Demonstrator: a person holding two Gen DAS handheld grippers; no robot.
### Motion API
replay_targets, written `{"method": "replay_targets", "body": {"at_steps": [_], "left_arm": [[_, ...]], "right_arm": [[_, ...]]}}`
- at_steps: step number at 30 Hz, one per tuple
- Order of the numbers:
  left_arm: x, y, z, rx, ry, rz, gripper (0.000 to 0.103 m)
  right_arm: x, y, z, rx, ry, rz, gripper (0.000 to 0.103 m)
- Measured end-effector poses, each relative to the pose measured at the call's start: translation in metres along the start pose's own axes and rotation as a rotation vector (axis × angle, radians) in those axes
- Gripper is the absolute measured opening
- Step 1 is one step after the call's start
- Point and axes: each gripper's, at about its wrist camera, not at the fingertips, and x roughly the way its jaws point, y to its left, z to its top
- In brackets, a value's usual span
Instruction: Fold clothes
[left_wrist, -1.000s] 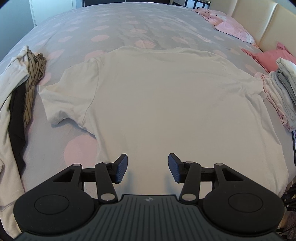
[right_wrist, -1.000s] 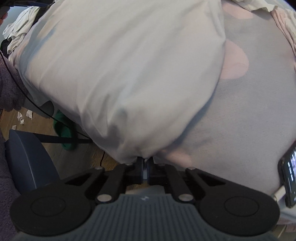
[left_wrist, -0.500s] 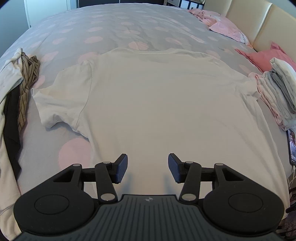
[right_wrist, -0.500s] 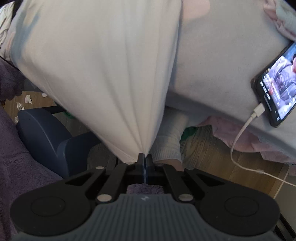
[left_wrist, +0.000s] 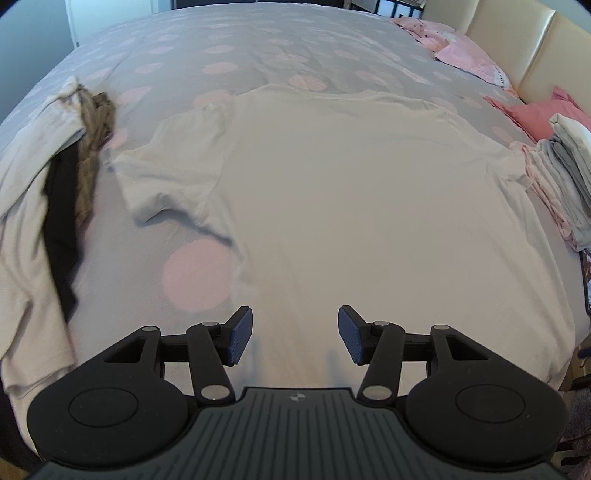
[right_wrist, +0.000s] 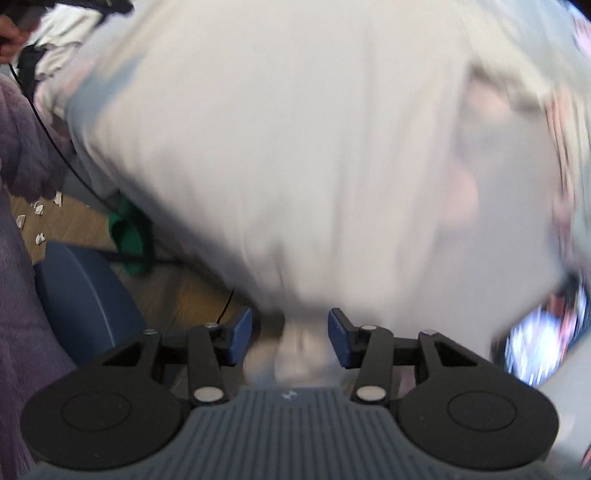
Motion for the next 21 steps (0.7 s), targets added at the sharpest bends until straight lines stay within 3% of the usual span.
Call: {"method": "replay_targets", "body": {"at_steps": [7,11,17,21], "left_arm": [[-0.03,0.03,-0.055,-0.085,0.019,-0.014,0.049],[-0.035,0.025,-0.091,-0.111,0.083,-0.042,0.049],[-0.017,0.006,-0.133,-0.148,0.202,-0.014,0.049],[0.012,-0.009,-0.147,-0.102,0.263,0.002,0.049]], "right_arm": [[0.011,0.02,0.063,-0.152,-0.084,0.003,0.049],[0.01,0.037,0.096,-0.212,-0.118,0.032,0.05],[0.016,0.062,0.131,-0.287,-0.15,0.074,0.054],[0.027,0.081,0.146,-0.323,-0.181,0.094,0.057]]}}
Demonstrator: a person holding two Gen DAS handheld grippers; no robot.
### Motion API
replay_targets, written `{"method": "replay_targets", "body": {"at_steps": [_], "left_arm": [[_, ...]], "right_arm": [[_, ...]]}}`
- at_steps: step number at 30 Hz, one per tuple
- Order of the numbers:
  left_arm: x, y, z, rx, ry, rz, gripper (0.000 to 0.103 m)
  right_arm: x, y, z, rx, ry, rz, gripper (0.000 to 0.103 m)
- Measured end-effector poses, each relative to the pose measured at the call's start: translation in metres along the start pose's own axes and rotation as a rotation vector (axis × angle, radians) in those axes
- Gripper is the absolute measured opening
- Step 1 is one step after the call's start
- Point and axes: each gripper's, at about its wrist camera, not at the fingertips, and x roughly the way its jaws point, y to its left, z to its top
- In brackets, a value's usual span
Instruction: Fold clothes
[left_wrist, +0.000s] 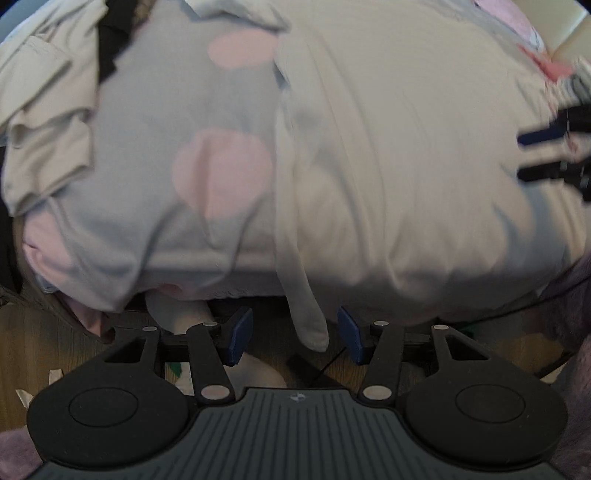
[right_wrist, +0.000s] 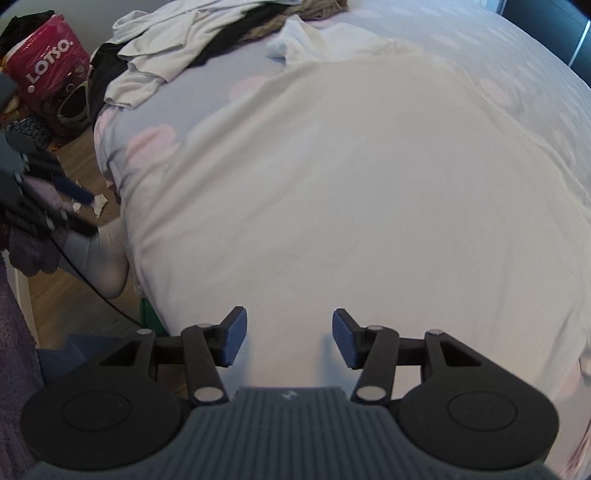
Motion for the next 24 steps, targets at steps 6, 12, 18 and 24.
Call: {"method": "replay_targets", "body": {"at_steps": [6,12,18,24], "left_arm": [[0.044,-0.013,0.0,-0.058,0.062,0.008,0.049],[0.06,-0.012,0.004,-0.094,0.048,0.076,0.029],[0.043,0.005,-0.001,-0.135,0.088,0.005,0.0],[-0.021,0.028,-0.01,-0.162,0.104,-0.11,0.0]], "right_arm": [[0.006,0.006,0.009,-0.022,-0.01,0.004,0.058],[0.007,0.003,0.0,-0.003,-0.001,-0.008,0.059],[0.003,0.004,-0.004,-0.005,-0.008,-0.015,0.06],[0.006,0.004,-0.007,-0.001,0.011,-0.014,0.061]]}}
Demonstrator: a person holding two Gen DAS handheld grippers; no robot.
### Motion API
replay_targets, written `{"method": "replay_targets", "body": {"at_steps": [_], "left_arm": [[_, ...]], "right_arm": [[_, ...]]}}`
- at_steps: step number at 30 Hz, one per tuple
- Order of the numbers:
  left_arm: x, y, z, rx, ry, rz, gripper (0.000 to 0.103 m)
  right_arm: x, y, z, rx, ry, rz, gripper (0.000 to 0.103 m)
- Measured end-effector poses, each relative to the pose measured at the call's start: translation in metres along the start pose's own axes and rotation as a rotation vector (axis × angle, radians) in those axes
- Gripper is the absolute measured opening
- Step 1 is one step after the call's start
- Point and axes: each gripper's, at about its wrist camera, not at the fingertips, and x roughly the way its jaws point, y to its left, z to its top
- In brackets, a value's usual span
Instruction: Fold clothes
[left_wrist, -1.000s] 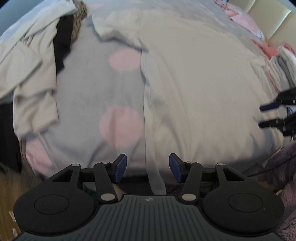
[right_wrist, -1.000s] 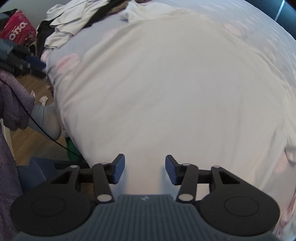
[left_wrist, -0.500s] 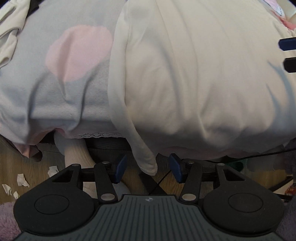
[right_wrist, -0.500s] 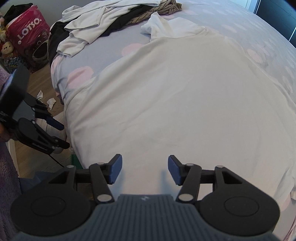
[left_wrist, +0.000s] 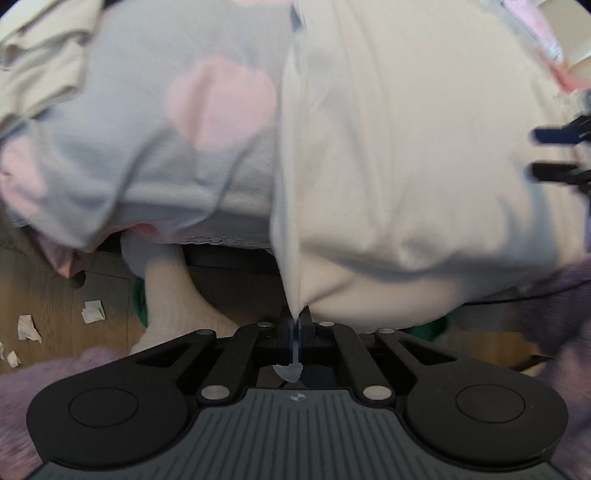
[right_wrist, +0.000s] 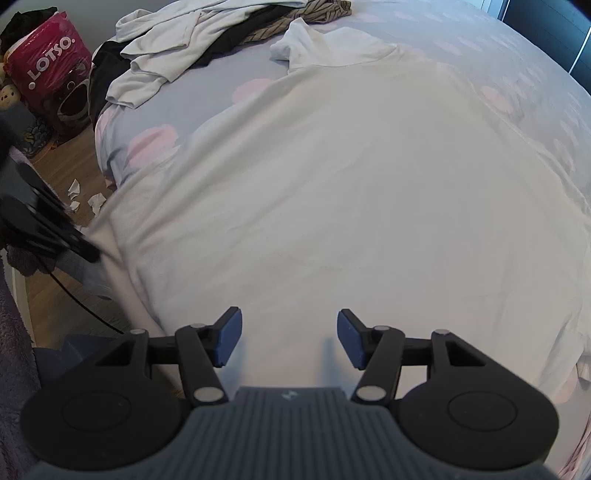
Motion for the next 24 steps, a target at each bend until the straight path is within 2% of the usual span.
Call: {"method": "replay_targets", "body": {"at_steps": [3,8,12,15,18,21,24], "left_arm": [[-0.001,0.006,-0.001,-0.022,0.024,0.026,0.0],[0.031,0.003,0.012,-0.032,0.063,0.055,0.0],[0.042,0.006,0.02,-0.06,0.091,0.043,0.003],[0.033,0.004,0.028,-0.074,0.092,0.027,0.007],[0.01,0.002,0.041,-0.1,0.041,-0.027,0.022],[-0.019,0.001,0.06,-0.104,-0.041,-0.066,0.023],[-0.042,0.001,0.092,-0.106,-0.144,-0.079,0.029]], "right_arm": [[0.004,0.002,0.001,-0.004,0.017,-0.001,0.061],[0.01,0.004,-0.002,-0.012,0.041,-0.008,0.061],[0.016,0.0,-0.009,0.007,0.069,-0.007,0.061],[0.015,-0.005,-0.011,0.025,0.071,-0.01,0.061],[0.008,-0.015,-0.01,0.056,0.043,-0.021,0.062],[-0.001,-0.029,-0.007,0.099,0.011,-0.047,0.065],[-0.009,-0.045,-0.006,0.157,-0.016,-0.068,0.066]]}}
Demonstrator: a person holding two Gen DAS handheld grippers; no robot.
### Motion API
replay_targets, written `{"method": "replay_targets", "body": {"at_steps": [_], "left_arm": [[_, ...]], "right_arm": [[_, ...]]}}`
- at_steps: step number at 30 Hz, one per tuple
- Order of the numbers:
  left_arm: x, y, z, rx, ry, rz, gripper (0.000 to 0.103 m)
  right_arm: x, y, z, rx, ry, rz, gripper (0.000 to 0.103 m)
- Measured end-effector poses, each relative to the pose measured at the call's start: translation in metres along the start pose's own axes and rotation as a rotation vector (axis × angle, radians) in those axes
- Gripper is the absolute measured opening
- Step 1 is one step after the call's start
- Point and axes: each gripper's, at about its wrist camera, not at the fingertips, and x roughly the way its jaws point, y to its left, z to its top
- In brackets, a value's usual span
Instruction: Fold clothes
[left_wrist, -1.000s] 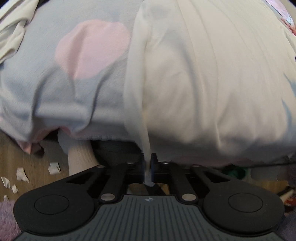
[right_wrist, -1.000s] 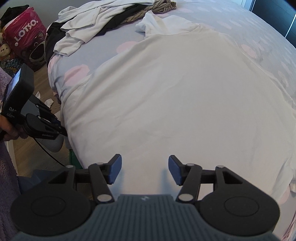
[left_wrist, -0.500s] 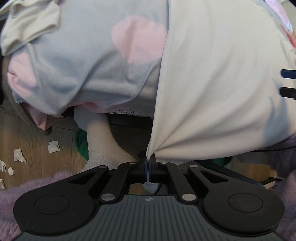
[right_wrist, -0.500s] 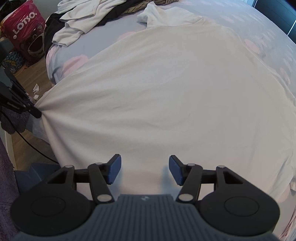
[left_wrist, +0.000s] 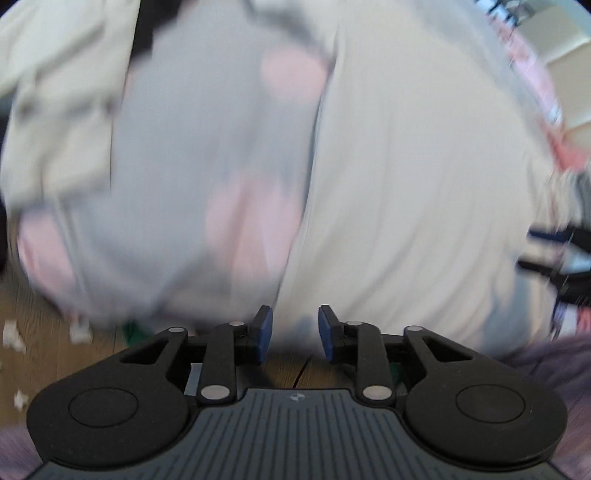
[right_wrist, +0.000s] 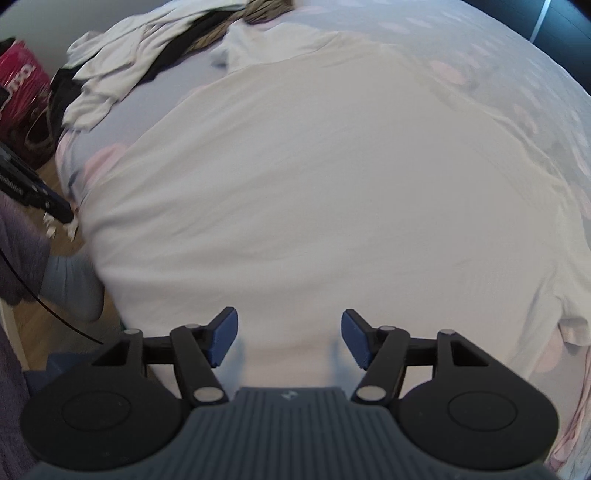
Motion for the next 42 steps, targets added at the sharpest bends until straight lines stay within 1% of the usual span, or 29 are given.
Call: {"method": "replay_targets", "body": {"at_steps": [4,5,7,11,14,18,21,23,24,26,27,29,32,34,36,38,42], "left_arm": [[-0.011,0.0,0.045,-0.024,-0.133,-0.003,0.034],[-0.012,0.001,0.056,-0.035,-0.161,-0.001,0.037],[-0.008,0.014,0.077,-0.067,-0.218,-0.004,0.039],[0.009,0.041,0.114,-0.133,-0.281,-0.03,0.039],[0.029,0.058,0.141,-0.213,-0.33,-0.073,0.039],[0.053,0.077,0.162,-0.363,-0.37,-0.146,0.039],[0.07,0.085,0.172,-0.45,-0.365,-0.152,0.038],[0.08,0.086,0.176,-0.474,-0.368,-0.153,0.038],[0.083,0.085,0.177,-0.473,-0.377,-0.146,0.035],[0.085,0.081,0.18,-0.466,-0.397,-0.131,0.031],[0.085,0.079,0.181,-0.464,-0.407,-0.13,0.022],[0.082,0.074,0.182,-0.462,-0.43,-0.125,0.013],[0.072,0.06,0.182,-0.409,-0.496,-0.087,0.009],[0.063,0.043,0.183,-0.312,-0.536,-0.048,0.007],[0.055,0.019,0.183,-0.174,-0.574,-0.007,0.006],[0.05,-0.004,0.182,-0.053,-0.595,0.018,0.005],[0.055,-0.042,0.179,0.088,-0.587,0.015,0.004]], "right_arm": [[-0.004,-0.016,0.005,0.062,-0.03,-0.016,0.066],[-0.004,-0.017,0.006,0.069,-0.034,-0.019,0.066],[-0.004,-0.021,0.007,0.077,-0.036,-0.024,0.067],[0.003,-0.028,0.006,0.079,-0.017,-0.03,0.067],[0.007,-0.03,0.009,0.077,-0.012,-0.034,0.067],[0.01,-0.033,0.014,0.079,-0.015,-0.032,0.067],[0.014,-0.032,0.019,0.062,-0.015,-0.028,0.067],[0.017,-0.032,0.021,0.053,-0.011,-0.023,0.068],[0.019,-0.032,0.022,0.047,-0.007,-0.02,0.068],[0.022,-0.031,0.024,0.032,0.001,-0.017,0.068],[0.024,-0.03,0.025,0.026,0.004,-0.017,0.068],[0.026,-0.031,0.025,0.019,0.01,-0.017,0.068],[0.027,-0.034,0.024,0.022,0.015,-0.013,0.068],[0.027,-0.035,0.023,0.024,0.015,-0.009,0.068],[0.026,-0.035,0.022,0.022,0.014,-0.006,0.068],[0.025,-0.034,0.021,0.018,0.011,-0.005,0.068],[0.022,-0.032,0.021,0.009,0.005,-0.006,0.068]]}}
